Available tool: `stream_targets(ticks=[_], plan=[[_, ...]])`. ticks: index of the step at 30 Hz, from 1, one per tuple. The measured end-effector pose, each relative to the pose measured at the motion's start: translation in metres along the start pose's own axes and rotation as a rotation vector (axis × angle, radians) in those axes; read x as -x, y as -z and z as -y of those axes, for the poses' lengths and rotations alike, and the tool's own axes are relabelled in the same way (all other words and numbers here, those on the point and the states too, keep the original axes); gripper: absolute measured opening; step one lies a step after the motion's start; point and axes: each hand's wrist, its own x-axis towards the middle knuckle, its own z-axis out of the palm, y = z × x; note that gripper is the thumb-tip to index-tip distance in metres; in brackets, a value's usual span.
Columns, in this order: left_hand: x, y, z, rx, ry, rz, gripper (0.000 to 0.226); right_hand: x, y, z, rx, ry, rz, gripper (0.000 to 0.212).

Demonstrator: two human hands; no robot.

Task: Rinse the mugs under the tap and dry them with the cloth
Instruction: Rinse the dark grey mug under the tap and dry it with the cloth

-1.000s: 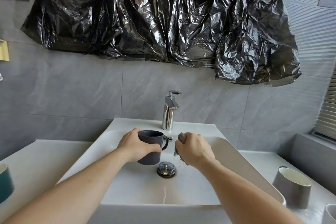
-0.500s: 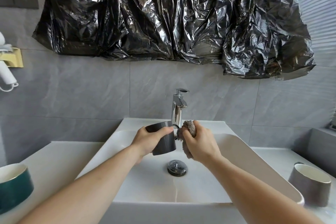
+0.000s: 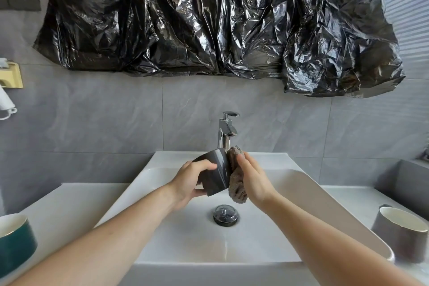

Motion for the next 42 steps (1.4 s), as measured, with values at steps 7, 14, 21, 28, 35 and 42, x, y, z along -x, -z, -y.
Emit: stream_targets(ticks=[7, 14, 21, 28, 35, 42], plan=[[0.006, -0.007, -0.004, 0.038, -0.121, -0.084, 0.053, 0.006, -0.009, 0.015, -0.104, 0.056, 0.064, 0.035], [0.003, -0.007, -0.002, 0.033, -0.195, -0.119, 0.007, 0.008, -0.007, 0.013, -0.039, 0.144, 0.032, 0.039], [0.006, -0.007, -0.005, 0.006, -0.252, 0.003, 0.042, 0.011, -0.003, 0.015, -0.055, 0.042, 0.039, 0.029], [-0.001, 0.006, -0.002, 0.01, -0.243, -0.191, 0.052, 0.015, -0.016, 0.024, -0.098, 0.154, 0.077, 0.038], [0.0, -0.005, -0.003, 0.038, -0.119, -0.024, 0.055, 0.012, -0.009, 0.017, 0.09, 0.071, -0.031, 0.027], [0.002, -0.005, -0.005, 0.049, -0.158, 0.023, 0.042, 0.014, -0.011, 0.019, 0.009, 0.039, -0.034, 0.03]])
